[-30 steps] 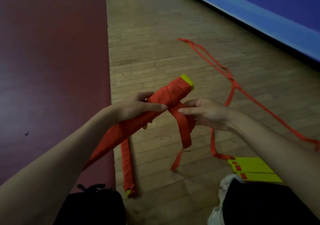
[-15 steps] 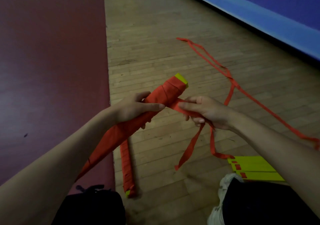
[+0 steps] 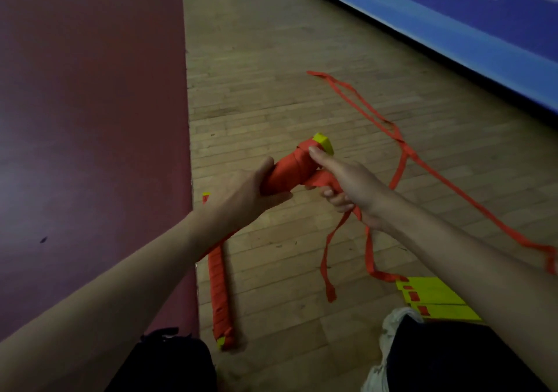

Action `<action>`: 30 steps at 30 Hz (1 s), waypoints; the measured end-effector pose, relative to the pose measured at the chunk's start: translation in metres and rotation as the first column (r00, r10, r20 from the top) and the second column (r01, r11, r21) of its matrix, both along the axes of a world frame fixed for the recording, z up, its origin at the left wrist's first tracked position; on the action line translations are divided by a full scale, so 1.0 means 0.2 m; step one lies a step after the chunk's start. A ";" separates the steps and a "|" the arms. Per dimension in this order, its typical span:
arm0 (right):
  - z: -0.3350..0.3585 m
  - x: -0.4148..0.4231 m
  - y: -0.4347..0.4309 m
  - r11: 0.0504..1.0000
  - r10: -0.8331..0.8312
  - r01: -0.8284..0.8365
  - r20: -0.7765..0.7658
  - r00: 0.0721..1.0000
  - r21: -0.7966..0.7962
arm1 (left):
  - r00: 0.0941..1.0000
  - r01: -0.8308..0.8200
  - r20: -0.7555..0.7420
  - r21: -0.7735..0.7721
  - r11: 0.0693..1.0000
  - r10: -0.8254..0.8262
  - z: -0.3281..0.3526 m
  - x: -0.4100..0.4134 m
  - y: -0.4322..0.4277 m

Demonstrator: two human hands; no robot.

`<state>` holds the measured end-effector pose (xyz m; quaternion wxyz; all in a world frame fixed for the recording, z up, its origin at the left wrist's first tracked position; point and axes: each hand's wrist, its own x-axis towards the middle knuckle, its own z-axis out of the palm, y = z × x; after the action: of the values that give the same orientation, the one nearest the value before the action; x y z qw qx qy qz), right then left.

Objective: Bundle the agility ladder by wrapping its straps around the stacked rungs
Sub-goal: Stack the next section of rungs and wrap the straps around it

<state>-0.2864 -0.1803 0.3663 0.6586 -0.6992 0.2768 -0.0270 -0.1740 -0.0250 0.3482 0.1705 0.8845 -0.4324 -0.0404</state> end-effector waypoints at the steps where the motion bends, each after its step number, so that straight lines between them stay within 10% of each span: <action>1: 0.00 0.00 0.00 0.999 -0.043 0.042 -0.027 0.999 -0.016 | 0.998 0.010 0.069 0.023 1.000 -0.012 -0.02 -0.02 -0.01; 8: -0.10 -0.02 0.00 0.990 -0.136 0.138 -0.085 0.987 0.020 | 0.968 0.089 0.227 0.090 0.992 -0.107 -0.12 -0.10 -0.04; 12: -0.08 -0.03 -0.02 0.994 -0.089 0.087 0.035 0.995 0.064 | 0.990 0.058 -0.130 0.018 0.998 -0.055 -0.06 -0.09 -0.03; 16: -0.07 -0.03 -0.02 0.997 -0.008 -0.002 0.136 0.991 0.077 | 0.514 -0.013 -0.852 -0.122 0.992 -0.098 -0.01 -0.03 -0.01; 23: -0.08 -0.04 -0.02 0.980 0.120 -0.153 0.235 0.965 0.128 | 0.035 -0.058 -0.983 -0.183 0.981 -0.181 -0.15 0.09 0.09; 26: -0.07 -0.04 -0.03 0.968 0.160 -0.199 0.233 0.959 0.156 | 0.008 -0.097 -0.982 -0.191 0.977 -0.191 -0.12 0.09 0.09; 30: -0.08 -0.03 -0.07 0.965 0.239 -0.254 0.183 0.953 0.062 | 0.197 -0.076 -0.976 -0.104 0.992 -0.087 -0.07 0.10 0.08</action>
<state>-0.2921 -0.1939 0.3494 0.7076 -0.6946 0.1294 0.0063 -0.1549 -0.0085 0.3341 0.4620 0.6439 -0.2312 -0.5643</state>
